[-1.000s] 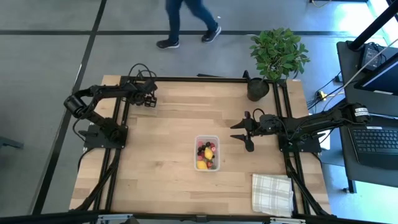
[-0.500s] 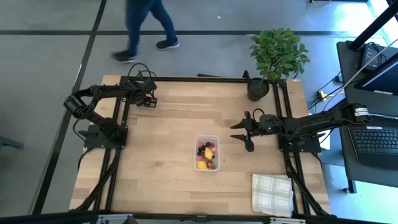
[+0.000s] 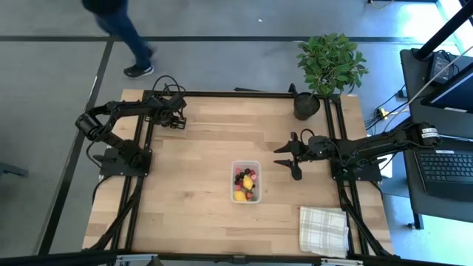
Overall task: Pick and placing Produce into tupperware
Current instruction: Put the strawberry into the transparent bin
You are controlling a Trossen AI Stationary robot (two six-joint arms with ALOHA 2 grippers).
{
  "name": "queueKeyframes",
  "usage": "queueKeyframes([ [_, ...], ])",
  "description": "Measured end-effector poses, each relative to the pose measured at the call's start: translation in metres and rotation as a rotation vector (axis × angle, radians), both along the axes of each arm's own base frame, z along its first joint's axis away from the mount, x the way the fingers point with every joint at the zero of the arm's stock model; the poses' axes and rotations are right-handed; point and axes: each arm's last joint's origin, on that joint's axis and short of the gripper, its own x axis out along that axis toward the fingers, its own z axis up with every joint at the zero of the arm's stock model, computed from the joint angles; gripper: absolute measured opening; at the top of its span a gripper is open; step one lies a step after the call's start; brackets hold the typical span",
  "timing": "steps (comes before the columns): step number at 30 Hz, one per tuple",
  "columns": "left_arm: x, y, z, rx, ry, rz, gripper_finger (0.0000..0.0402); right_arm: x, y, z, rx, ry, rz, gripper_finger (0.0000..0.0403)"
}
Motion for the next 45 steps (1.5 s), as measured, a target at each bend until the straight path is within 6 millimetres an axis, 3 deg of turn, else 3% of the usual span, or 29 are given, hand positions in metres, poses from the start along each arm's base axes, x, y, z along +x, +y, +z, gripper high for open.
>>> queueKeyframes([
  [14, 0.001, 0.001, 0.000, -0.004, 0.001, -0.045, 0.0097, 0.000, 0.000, 0.000, 0.000, 0.000, 0.000, 0.0198],
  [25, 0.003, 0.000, 0.010, -0.010, -0.014, -0.137, 0.0101, 0.000, 0.000, -0.001, 0.000, 0.006, 0.000, 0.0198],
  [36, 0.035, -0.002, 0.067, 0.007, -0.407, -0.357, 0.0103, 0.000, 0.000, -0.001, 0.001, 0.008, 0.000, 0.0198],
  [45, 0.077, -0.024, 0.097, -0.046, -0.813, -0.699, 0.0102, 0.000, 0.000, -0.001, 0.000, 0.007, 0.000, 0.0198],
])
